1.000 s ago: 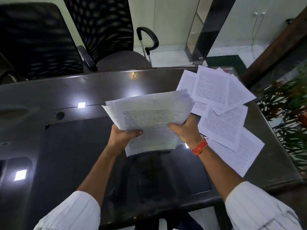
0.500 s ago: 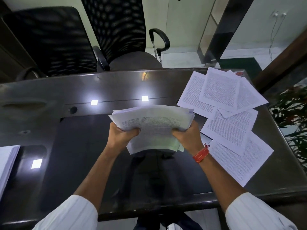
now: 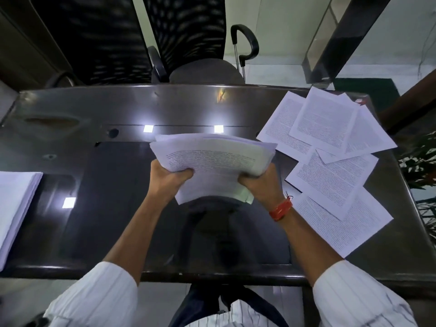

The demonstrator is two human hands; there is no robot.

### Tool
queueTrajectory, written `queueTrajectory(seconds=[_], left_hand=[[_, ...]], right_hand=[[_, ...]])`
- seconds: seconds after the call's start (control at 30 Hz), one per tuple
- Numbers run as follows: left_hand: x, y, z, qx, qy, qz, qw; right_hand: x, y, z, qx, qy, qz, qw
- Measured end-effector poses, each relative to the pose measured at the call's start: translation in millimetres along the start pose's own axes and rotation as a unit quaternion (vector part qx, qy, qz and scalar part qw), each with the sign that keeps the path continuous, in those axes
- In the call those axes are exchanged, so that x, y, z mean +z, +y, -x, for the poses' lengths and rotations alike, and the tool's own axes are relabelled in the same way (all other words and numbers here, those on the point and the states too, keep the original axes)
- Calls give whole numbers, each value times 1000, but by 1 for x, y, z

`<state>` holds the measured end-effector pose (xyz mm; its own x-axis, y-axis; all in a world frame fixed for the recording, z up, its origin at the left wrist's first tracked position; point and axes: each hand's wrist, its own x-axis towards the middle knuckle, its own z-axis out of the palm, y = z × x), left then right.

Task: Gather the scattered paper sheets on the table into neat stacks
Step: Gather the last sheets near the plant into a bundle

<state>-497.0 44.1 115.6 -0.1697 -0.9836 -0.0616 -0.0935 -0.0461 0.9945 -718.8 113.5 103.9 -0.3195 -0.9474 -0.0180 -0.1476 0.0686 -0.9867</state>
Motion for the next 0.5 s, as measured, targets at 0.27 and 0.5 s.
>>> queueTrajectory(seconds=[0.27,0.5], left_hand=[[-6,-53,19,-150,9,-67,986],[-45,-35,15,-132,11,22,991]], right_hand=[[20,60,16,149,-17,21,988],[49,12,10,123,15,-11,992]])
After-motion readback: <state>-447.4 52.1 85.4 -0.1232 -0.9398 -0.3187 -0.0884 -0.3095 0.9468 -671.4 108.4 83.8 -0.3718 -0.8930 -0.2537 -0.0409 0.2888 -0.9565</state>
